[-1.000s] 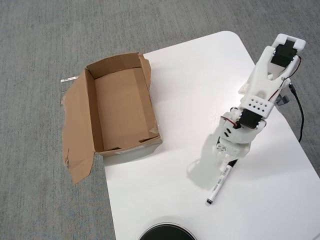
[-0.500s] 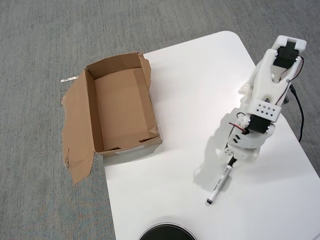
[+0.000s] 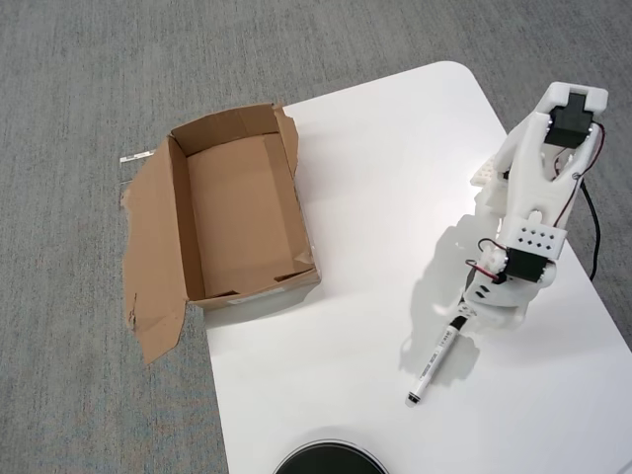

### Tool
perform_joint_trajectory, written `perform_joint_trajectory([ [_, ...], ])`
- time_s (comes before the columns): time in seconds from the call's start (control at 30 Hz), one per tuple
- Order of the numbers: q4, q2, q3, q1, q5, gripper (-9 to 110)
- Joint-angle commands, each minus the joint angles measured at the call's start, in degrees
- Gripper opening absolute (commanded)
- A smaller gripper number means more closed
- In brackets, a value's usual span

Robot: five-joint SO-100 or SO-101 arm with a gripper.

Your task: Grasp a pen and put it in the box.

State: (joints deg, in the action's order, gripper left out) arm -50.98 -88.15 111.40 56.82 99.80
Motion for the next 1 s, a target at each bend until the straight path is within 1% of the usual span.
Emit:
perform_joint_trajectory([
  [0.0, 0.4, -0.3, -1.2, -0.7, 0.4, 17],
  [0.3, 0.4, 4.4, -1.3, -0.8, 0.4, 17],
  [0.97, -0.5, 4.8, -0.1, -0.9, -0.3, 16],
])
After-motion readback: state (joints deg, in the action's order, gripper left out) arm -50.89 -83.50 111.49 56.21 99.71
